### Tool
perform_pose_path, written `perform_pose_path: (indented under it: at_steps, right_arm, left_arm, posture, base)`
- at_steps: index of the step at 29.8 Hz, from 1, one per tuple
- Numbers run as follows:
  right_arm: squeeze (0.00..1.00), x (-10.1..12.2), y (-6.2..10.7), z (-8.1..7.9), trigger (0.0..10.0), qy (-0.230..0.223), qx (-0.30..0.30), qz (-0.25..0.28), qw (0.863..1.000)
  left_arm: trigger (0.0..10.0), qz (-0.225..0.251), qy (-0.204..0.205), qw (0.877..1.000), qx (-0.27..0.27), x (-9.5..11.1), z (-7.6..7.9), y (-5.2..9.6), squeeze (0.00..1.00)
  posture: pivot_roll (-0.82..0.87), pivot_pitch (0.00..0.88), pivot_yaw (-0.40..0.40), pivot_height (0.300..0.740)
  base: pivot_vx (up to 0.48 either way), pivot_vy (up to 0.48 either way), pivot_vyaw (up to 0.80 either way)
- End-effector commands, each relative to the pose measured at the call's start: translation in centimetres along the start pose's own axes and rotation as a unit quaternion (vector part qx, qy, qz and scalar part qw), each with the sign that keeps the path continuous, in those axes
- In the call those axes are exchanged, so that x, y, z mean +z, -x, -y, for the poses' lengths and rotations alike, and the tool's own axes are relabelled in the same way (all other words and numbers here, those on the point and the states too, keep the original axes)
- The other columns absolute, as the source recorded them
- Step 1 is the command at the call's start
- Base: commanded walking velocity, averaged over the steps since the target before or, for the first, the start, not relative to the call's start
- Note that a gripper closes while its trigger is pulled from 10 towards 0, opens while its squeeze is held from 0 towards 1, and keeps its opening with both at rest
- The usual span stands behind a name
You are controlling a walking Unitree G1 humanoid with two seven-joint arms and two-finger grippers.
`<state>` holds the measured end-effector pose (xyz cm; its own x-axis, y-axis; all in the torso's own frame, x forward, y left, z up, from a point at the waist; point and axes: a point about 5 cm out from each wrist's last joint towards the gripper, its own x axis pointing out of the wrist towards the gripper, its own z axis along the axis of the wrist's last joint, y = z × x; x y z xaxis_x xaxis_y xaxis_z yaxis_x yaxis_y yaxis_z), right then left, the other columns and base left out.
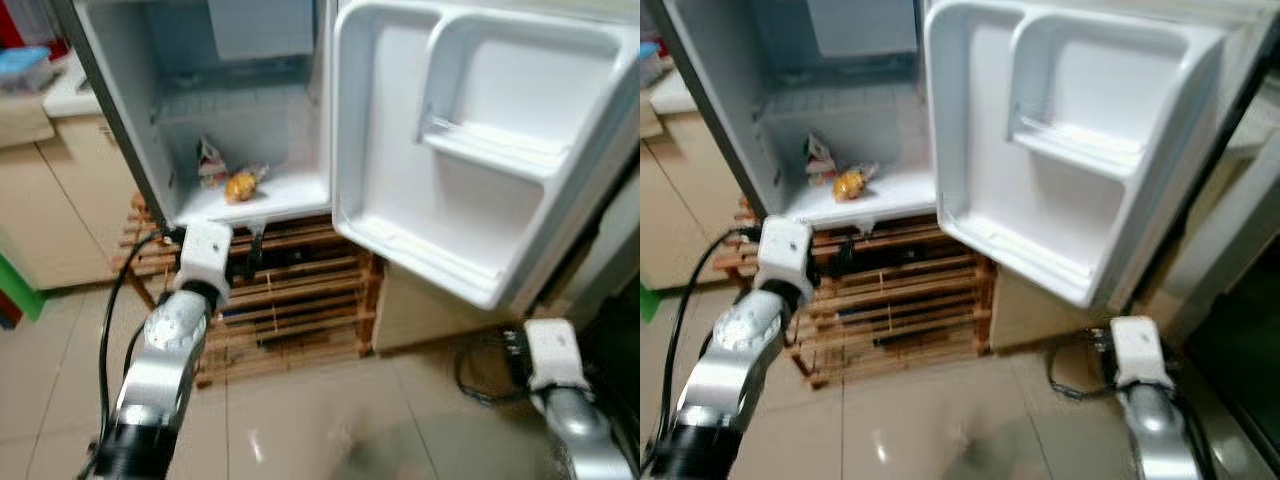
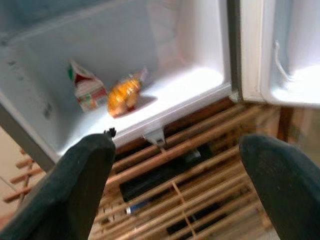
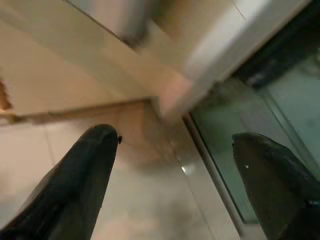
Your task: Restocking fridge
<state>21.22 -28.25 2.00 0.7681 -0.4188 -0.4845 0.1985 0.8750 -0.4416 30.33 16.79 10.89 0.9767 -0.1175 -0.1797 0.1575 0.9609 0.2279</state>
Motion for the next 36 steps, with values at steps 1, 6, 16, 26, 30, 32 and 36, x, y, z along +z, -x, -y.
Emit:
perform_pose_path:
  at_steps: [1, 6, 16, 26, 30, 32, 36]
  right_arm:
    - [0.0, -1.2, -0.2, 1.1, 10.0, -0.002, -0.021, -0.037, 0.999]
    - [0.0, 1.2, -1.9, 6.9, 10.0, -0.003, -0.143, -0.014, 0.99]
    - [0.0, 11.4, -2.6, 10.9, 10.0, 0.005, -0.215, 0.166, 0.962]
    - [0.0, 16.3, -3.2, 8.5, 10.0, -0.05, -0.141, 0.246, 0.958]
    - [0.0, 19.0, -3.6, 5.4, 10.0, -0.086, -0.096, 0.276, 0.953]
    - [0.0, 19.9, -3.5, 4.4, 10.0, -0.098, -0.077, 0.286, 0.95]
    - [0.0, 21.0, -3.1, 3.1, 10.0, -0.105, -0.041, 0.306, 0.945]
  left_arm:
    - [10.0, -0.02, -0.017, 1.0, -0.012, -0.3, 0.1, -0.5, 0.0]
    - [10.0, -0.031, -0.02, 0.999, -0.02, -0.5, 0.6, -1.4, 0.0]
    - [10.0, -0.162, -0.153, 0.966, -0.134, -7.4, 2.9, -0.4, 0.0]
    - [10.0, -0.288, -0.187, 0.928, -0.142, -13.8, 1.9, 2.4, 0.0]
    - [10.0, -0.316, -0.212, 0.912, -0.154, -15.7, 3.5, 3.1, 0.0]
    - [10.0, -0.318, -0.212, 0.911, -0.155, -15.8, 4.2, 3.1, 0.0]
    - [10.0, -0.318, -0.214, 0.911, -0.154, -15.8, 4.4, 3.0, 0.0]
  posture:
    - [-0.14, 0.0, 0.038, 0.74]
    - [-0.18, 0.0, 0.055, 0.74]
    - [-0.17, 0.0, 0.041, 0.74]
    - [-0.15, 0.0, 0.039, 0.74]
    - [-0.15, 0.0, 0.04, 0.74]
    - [-0.15, 0.0, 0.04, 0.74]
    - [-0.14, 0.0, 0.033, 0.74]
  base:
    - [0.0, 0.0, 0.0]
    - [0.0, 0.0, 0.0]
    - [0.0, 0.0, 0.0]
    - [0.0, 0.0, 0.0]
    - [0.0, 0.0, 0.0]
    - [0.0, 0.0, 0.0]
    - [0.0, 0.0, 0.0]
